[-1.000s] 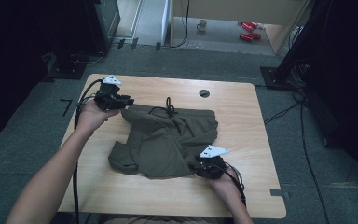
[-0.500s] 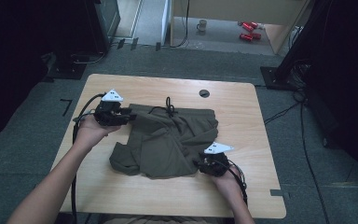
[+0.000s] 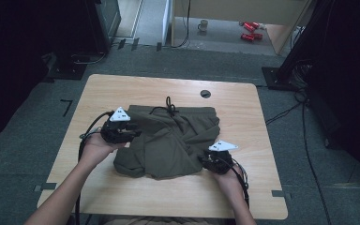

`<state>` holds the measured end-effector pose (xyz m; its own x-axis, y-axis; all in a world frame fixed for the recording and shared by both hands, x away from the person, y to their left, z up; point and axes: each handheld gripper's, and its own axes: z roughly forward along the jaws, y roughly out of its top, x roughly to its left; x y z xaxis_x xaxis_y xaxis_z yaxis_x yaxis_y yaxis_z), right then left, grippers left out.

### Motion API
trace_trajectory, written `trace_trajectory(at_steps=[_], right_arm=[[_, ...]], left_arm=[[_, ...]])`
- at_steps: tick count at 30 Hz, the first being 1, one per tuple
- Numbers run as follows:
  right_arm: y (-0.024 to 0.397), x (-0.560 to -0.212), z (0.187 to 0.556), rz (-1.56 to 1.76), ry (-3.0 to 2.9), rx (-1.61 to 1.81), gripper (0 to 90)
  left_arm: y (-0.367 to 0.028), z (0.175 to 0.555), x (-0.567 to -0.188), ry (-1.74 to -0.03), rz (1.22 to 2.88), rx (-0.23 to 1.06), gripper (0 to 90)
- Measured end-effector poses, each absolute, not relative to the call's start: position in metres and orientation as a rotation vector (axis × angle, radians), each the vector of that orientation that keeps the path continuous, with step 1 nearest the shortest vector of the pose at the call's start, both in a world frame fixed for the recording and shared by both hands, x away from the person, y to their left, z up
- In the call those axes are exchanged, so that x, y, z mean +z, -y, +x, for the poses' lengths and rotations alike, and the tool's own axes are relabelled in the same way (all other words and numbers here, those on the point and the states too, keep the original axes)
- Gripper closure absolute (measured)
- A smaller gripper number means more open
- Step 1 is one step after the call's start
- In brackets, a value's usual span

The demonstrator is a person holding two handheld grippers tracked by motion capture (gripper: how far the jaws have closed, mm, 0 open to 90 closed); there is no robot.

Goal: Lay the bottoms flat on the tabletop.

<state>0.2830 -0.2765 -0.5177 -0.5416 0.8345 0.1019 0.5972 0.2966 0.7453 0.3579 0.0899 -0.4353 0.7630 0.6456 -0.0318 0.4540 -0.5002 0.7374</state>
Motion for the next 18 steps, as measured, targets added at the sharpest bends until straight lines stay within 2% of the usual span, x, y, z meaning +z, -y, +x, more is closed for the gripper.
trace_trajectory(at_steps=[18], right_arm=[[0.269,-0.519,0.312,1.334,-2.192,1.065,62.9]], left_arm=[[-0.089,0.36,-0.489,-0.9,2.231,0.285,59.6]])
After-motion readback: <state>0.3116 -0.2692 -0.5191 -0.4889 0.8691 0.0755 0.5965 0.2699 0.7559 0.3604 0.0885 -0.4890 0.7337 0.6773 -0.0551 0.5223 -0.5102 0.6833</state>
